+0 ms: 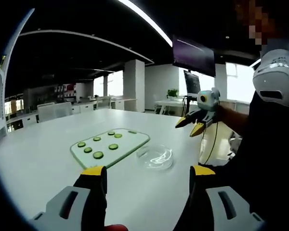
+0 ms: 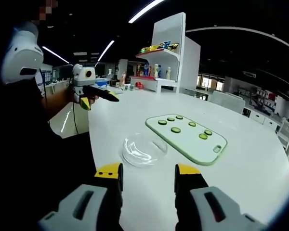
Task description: Open the petri dish lid, add cucumber slices into the petri dish, and close the lid
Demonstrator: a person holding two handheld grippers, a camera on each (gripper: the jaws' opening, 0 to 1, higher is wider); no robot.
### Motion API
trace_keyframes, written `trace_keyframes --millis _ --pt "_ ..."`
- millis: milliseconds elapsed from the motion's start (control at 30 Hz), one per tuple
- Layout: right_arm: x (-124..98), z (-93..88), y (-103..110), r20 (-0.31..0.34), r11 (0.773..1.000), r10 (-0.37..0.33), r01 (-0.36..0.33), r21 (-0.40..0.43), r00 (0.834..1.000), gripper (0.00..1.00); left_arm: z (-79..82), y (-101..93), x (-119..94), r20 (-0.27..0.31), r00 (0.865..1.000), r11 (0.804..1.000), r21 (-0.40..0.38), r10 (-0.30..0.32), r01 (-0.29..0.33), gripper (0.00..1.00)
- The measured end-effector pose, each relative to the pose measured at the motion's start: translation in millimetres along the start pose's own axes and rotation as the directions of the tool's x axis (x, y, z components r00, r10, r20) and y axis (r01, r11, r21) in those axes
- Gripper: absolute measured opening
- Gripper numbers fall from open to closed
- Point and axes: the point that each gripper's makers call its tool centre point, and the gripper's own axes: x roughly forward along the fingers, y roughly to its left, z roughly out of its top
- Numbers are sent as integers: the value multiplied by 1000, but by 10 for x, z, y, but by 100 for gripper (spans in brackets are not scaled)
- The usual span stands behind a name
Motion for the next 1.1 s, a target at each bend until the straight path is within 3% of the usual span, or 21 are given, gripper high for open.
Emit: trace_keyframes --millis 400,533,1100 --pt "140 -59 -9 14 999 39 -39 2 999 45 -27 -70 252 17 996 996 26 -86 85 70" --pt "197 -68 1 23 998 60 -60 -1 998 45 -31 -42 337 35 994 995 9 -100 100 70" --pt "375 -116 -32 30 994 104 -105 19 994 48 -90 -48 551 12 991 990 31 -135 135 69"
